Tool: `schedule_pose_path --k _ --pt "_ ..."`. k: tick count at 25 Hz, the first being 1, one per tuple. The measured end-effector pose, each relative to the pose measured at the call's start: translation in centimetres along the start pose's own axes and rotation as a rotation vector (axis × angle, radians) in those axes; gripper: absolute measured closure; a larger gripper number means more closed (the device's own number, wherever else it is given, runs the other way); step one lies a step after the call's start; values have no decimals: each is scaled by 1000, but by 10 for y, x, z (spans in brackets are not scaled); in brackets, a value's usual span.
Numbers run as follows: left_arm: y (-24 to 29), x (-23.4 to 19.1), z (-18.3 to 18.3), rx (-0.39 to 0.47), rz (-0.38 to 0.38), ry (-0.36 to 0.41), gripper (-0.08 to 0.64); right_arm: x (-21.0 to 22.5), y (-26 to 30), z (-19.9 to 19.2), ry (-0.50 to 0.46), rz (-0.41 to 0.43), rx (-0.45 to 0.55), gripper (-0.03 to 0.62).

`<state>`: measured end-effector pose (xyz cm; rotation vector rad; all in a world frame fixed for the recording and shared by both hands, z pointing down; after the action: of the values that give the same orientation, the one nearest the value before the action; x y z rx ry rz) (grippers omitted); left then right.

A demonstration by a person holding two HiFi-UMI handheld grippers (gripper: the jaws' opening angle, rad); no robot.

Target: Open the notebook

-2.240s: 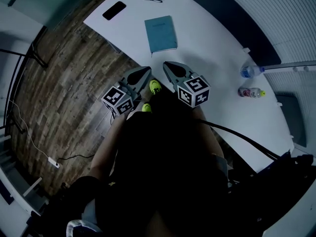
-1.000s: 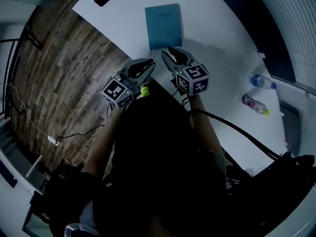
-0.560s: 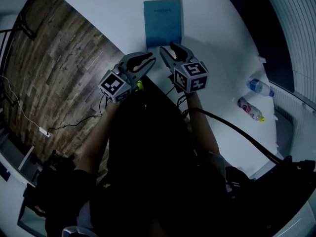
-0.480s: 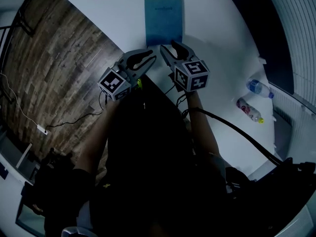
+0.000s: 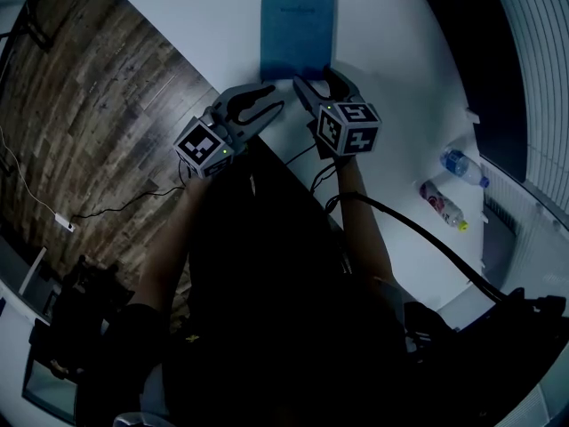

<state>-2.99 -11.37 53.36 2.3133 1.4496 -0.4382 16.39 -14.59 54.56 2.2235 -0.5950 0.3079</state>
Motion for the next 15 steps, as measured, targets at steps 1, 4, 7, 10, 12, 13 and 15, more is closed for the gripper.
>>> schedule_pose_path --k 1,4,7,10,12,13,15 --pt "1 -1 -1 1 -4 -6 431 2 1 0 0 -11 -4 302" --pt "3 -2 -3 3 -6 -23 420 9 4 -1 4 -36 -21 282" --pt "3 -8 -10 -3 -11 -24 394 13 9 -3 14 -43 -38 270" --pt "5 -9 -14 -5 -32 -25 360 15 13 -5 18 -55 -51 270" --pt "5 -9 -16 -18 -35 -25 357 19 15 -6 27 -73 -59 230" --pt "5 -9 -17 -25 -30 -29 357 20 15 -8 36 -77 -64 227" --pt "4 -10 -18 -28 -21 -37 357 22 17 -11 52 -74 -79 225"
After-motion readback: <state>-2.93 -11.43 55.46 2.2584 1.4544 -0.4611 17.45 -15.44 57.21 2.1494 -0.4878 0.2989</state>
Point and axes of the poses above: the fingertips, and each gripper's own axes: y forward along the fingers, x to its right, z out of its top, the point moved 9 cm from there along -y, backward along the fingers, and after that the axes turned 3 degrees about z, right-handed, at the moved point
